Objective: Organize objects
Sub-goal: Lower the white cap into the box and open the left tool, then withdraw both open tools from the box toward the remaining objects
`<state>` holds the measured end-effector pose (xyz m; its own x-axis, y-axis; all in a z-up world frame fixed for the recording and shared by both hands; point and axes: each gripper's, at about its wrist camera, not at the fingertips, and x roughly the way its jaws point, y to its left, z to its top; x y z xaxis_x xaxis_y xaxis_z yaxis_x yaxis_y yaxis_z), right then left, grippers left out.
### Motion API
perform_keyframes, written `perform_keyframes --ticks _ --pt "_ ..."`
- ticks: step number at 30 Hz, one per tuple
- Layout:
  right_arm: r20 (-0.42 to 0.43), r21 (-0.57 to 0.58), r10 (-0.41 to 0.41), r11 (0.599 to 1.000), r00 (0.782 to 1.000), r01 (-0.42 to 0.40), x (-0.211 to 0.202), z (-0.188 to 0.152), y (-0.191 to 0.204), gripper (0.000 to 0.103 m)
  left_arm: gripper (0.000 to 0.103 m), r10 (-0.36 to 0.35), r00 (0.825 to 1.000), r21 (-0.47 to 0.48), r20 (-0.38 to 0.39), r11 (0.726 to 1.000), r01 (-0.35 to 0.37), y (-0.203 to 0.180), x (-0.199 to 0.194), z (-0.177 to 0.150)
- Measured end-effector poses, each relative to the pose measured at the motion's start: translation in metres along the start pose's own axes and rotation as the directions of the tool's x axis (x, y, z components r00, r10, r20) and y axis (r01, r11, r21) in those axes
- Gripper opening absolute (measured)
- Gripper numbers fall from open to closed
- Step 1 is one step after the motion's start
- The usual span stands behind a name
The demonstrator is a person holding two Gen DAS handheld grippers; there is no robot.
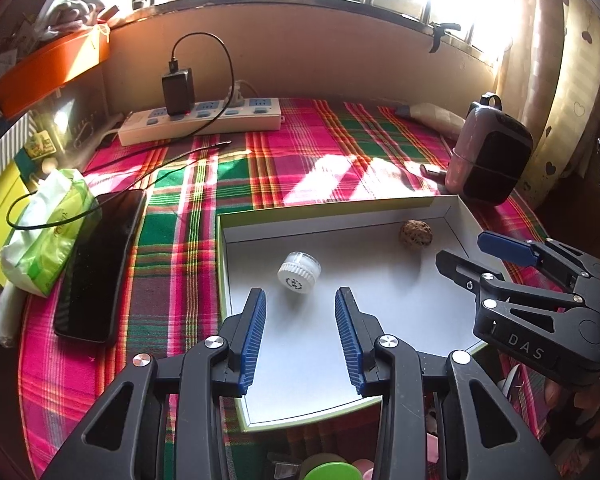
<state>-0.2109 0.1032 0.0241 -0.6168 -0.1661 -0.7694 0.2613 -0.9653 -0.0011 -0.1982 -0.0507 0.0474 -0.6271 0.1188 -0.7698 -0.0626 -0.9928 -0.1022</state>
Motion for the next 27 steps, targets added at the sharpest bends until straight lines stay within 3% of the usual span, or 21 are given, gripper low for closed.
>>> perform_keyframes --ticks 14,27 --pt "0.057 0.017 0.021 1.0 0.998 -0.022 -0.036 -0.029 0.001 0.056 0.034 0.002 0.999 -0.008 0.034 1.0 -0.002 0.003 -0.029 -0.026" --pt "0.103 0.016 -0.011 1.0 0.995 0.009 -0.062 -0.06 -0.003 0.056 0.034 -0.022 0.998 -0.057 0.063 0.998 0.026 0.019 -0.052 -0.053"
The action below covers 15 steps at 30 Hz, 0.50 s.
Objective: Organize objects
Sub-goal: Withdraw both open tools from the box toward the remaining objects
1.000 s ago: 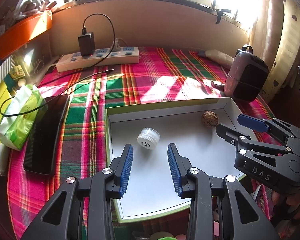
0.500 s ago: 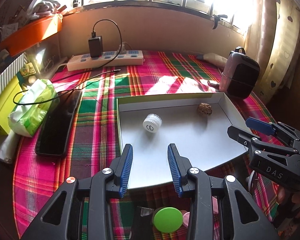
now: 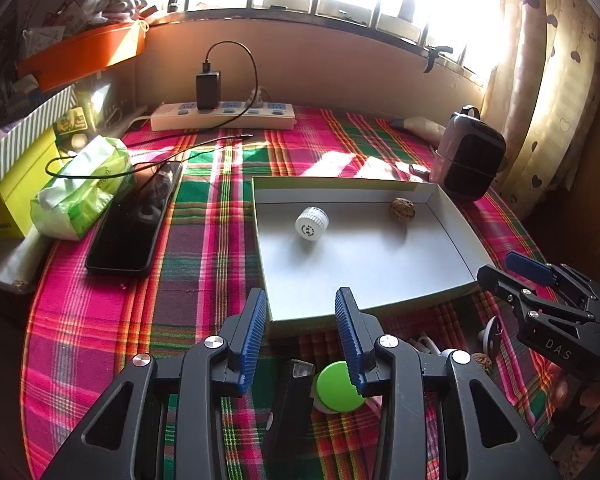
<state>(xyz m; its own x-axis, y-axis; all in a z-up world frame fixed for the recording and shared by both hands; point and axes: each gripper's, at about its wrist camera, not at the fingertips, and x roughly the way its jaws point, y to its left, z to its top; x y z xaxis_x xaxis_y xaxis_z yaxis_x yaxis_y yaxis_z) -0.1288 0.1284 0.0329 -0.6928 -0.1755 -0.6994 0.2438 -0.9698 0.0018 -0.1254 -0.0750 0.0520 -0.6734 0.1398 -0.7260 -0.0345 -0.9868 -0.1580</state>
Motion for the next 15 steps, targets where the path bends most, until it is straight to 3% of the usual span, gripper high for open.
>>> perform_keyframes --ticks 15 --pt "0.023 0.042 -0.026 0.999 0.999 0.025 -0.022 -0.034 -0.018 0.056 0.035 -0.068 0.998 -0.014 -0.012 0.998 0.068 0.015 -0.016 -0.04"
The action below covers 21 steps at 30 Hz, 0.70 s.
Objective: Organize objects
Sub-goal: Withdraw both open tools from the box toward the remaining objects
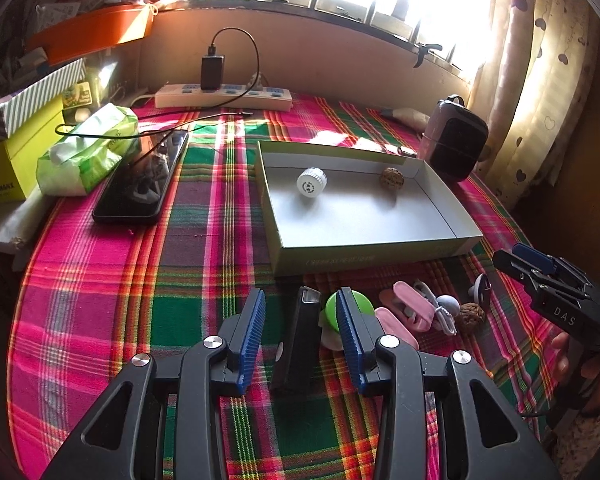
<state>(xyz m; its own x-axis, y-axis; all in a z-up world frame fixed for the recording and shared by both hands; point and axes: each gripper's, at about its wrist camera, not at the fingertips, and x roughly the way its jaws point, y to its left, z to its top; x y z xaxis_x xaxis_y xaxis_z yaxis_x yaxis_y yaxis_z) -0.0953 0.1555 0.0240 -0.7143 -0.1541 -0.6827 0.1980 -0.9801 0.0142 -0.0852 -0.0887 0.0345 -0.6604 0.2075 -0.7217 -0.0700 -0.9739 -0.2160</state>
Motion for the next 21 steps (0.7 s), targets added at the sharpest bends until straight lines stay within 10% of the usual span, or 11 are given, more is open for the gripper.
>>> perform_keyframes --ticks 21 --pt "-0.06 0.058 0.048 0.997 0.997 -0.044 0.004 -0.033 -0.022 0.056 0.037 -0.035 0.999 -0.001 -0.039 0.999 0.035 0.002 0.001 -0.024"
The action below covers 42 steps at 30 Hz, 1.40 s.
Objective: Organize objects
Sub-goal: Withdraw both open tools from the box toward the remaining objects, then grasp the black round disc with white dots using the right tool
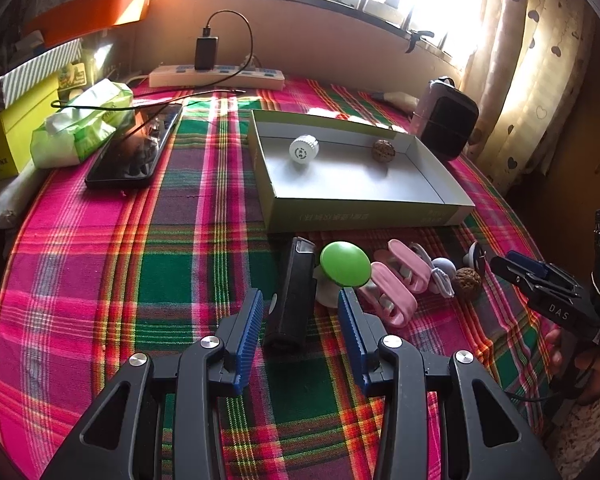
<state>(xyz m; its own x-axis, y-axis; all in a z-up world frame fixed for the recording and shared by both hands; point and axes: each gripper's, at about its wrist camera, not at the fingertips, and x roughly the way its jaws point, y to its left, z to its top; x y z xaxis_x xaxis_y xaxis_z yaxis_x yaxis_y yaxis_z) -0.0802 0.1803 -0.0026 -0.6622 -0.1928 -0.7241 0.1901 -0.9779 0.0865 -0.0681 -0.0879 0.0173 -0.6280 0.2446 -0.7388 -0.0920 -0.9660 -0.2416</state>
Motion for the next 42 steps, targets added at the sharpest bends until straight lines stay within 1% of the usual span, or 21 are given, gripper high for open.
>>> perform_keyframes --ticks 4,8,12,17,26,36,38,40,42 --pt "-0.012 0.003 0.021 1.0 1.0 -0.021 0.005 0.0 0.001 0.057 0.037 -0.005 1.0 0.0 -0.008 1.0 0.005 -0.001 0.002 -0.001" --pt "-0.039 0.001 0.039 0.999 0.998 -0.039 0.011 0.0 0.002 0.062 0.037 -0.009 1.0 -0.001 -0.017 1.0 0.008 -0.001 0.006 -0.002" --pt "-0.048 -0.008 0.039 0.999 0.998 -0.04 0.016 0.002 0.003 0.062 0.037 -0.015 1.0 -0.004 -0.027 1.0 0.015 0.0 0.009 -0.002" --pt "-0.071 0.008 0.071 0.997 0.995 -0.071 0.023 0.005 0.001 0.062 0.037 -0.016 0.999 -0.007 -0.036 1.0 0.015 0.0 0.012 -0.002" --pt "-0.081 -0.024 0.076 0.997 0.994 -0.078 0.029 0.011 0.004 0.062 0.037 -0.014 0.999 -0.009 -0.053 1.0 0.013 0.001 0.02 0.0" --pt "-0.086 -0.061 0.075 0.995 0.994 -0.08 0.034 0.015 0.007 0.062 0.037 -0.006 0.999 -0.001 -0.05 1.0 0.006 0.0 0.022 0.002" --pt "-0.085 -0.063 0.077 0.995 0.993 -0.082 0.034 0.015 0.007 0.061 0.037 -0.002 0.999 0.002 -0.049 1.0 0.003 0.0 0.023 0.003" --pt "-0.083 -0.063 0.085 0.994 0.993 -0.09 0.034 0.016 0.007 0.055 0.037 -0.001 0.999 -0.003 -0.049 1.0 0.001 0.001 0.025 0.004" --pt "-0.083 -0.063 0.09 0.993 0.993 -0.095 0.033 0.016 0.007 0.054 0.037 0.002 0.999 -0.003 -0.049 1.0 -0.002 0.0 0.025 0.005"
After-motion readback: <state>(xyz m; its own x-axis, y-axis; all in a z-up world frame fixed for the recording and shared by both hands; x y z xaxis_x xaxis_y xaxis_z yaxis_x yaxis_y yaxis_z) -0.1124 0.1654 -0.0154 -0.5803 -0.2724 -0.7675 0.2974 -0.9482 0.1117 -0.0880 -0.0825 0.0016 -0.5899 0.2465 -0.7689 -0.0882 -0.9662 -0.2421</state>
